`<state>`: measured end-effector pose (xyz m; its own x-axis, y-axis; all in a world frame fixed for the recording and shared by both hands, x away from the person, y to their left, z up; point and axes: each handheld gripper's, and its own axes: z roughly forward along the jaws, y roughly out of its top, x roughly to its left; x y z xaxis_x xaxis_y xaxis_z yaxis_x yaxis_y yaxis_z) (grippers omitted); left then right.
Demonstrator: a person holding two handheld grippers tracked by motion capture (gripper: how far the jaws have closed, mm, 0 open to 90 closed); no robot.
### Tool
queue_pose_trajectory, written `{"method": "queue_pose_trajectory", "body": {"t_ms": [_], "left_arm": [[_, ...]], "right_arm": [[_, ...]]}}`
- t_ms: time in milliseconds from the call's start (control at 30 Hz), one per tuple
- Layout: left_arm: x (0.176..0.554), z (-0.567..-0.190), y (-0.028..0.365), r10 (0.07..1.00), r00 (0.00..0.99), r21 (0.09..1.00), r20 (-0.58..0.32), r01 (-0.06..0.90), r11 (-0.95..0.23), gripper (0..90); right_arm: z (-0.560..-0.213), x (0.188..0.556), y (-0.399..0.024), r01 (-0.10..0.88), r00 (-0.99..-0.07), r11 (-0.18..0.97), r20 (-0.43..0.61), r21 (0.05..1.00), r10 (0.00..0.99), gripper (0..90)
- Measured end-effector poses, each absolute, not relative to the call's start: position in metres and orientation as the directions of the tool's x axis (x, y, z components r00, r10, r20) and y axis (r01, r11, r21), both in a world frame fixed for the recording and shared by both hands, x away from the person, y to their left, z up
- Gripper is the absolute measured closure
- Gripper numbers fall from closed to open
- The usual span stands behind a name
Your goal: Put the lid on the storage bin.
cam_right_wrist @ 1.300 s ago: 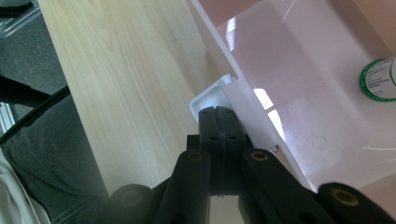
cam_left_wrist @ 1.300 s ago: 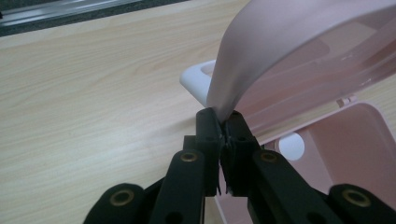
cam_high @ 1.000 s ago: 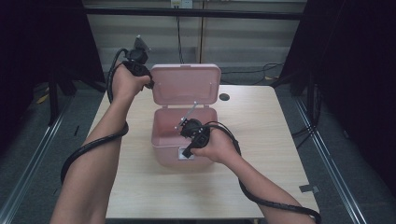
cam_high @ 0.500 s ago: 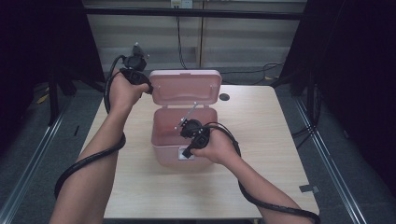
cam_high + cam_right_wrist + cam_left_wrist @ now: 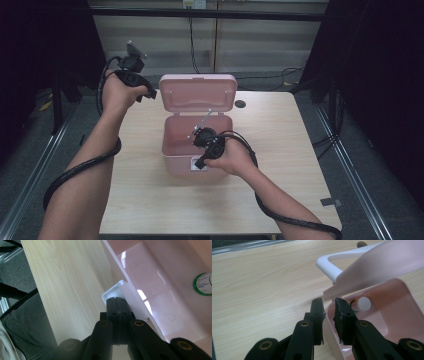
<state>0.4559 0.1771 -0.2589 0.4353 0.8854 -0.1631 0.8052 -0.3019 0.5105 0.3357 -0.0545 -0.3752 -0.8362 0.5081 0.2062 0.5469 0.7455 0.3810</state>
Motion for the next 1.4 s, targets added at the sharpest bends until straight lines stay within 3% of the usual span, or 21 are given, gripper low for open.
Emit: {"method": "queue_pose_trajectory", "body": {"t_ms": [200,400,633,800,967,1400], "left_arm": [[0.467,-0.242,0.185,0.887,0.416,0.544,-0.201,0.8,-0.253,78.1],[0.479,-0.224,0.168,0.873,0.44,0.564,-0.21,0.784,-0.259,79.7],[0.487,-0.22,0.151,0.871,0.459,0.549,-0.177,0.78,-0.3,84.1],[0.489,-0.223,0.151,0.867,0.464,0.545,-0.182,0.782,-0.304,84.8],[0.486,-0.224,0.151,0.871,0.455,0.547,-0.186,0.784,-0.293,84.8],[0.48,-0.225,0.142,0.858,0.482,0.54,-0.175,0.776,-0.325,86.8]], "right_arm": [[-0.375,0.335,-0.055,0.543,-0.839,0.747,0.203,0.384,0.505,90.0],[-0.375,0.335,-0.055,0.544,-0.838,0.744,0.207,0.388,0.505,90.0],[-0.372,0.331,-0.057,0.542,-0.84,0.749,0.221,0.38,0.496,79.1],[-0.356,0.331,-0.074,0.555,-0.832,0.723,0.253,0.411,0.494,80.9],[-0.34,0.339,-0.099,0.585,-0.806,0.689,0.215,0.427,0.551,90.0],[-0.332,0.359,-0.142,0.652,-0.742,0.594,0.236,0.471,0.628,90.0]]}}
